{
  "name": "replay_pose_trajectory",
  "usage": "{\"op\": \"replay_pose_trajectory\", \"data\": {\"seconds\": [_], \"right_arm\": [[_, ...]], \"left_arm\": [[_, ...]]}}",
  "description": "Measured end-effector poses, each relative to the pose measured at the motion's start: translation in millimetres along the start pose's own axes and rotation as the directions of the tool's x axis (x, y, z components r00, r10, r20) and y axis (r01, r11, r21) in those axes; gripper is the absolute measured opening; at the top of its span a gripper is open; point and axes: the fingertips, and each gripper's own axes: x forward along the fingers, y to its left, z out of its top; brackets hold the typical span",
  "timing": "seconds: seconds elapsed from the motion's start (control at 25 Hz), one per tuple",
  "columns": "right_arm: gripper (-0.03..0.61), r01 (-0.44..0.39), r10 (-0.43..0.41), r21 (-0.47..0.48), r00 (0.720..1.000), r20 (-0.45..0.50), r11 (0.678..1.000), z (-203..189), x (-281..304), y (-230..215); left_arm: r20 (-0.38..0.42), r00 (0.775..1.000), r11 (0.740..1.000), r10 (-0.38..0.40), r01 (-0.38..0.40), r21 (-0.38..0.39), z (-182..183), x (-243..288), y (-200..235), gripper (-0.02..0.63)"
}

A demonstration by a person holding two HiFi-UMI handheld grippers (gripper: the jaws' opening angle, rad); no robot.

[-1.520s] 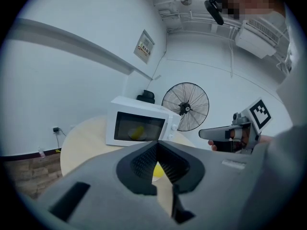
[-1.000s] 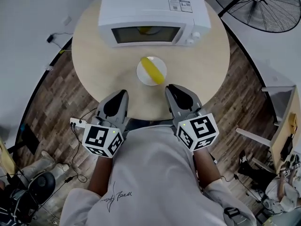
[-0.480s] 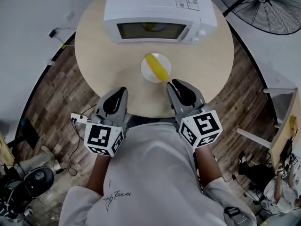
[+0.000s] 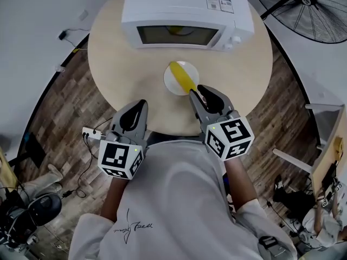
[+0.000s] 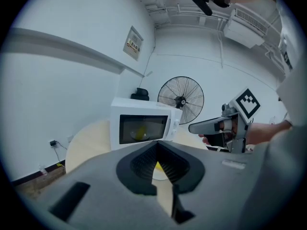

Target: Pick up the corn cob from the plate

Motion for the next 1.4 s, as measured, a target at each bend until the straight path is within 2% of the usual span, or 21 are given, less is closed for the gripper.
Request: {"op": "replay_pose_trajectory", "data": {"seconds": [0.28,0.56,1.4], "right_arm": [[0.117,0.018,-0.016,0.039,0.999,-0.037,0.999,-14.0,15.9,-16.3],[0.155,0.016,-0.013,0.033,0.996,-0.088,0.999,-24.9,36.2,-23.1],[0.190,0.035,-0.031,0.011,0.966,-0.255,0.999,-67.1,88.4,-52.9]], "left_arm": [[-0.024,1.000,1.000,-0.013,0.013,-0.029,-7.8,3.9,1.8,-0.002],[-0.043,0.999,0.999,-0.017,0.015,-0.044,-12.4,3.4,8.9,-0.002],[-0.076,0.997,0.993,-0.019,0.010,-0.118,-22.8,11.5,23.4,-0.002]]}}
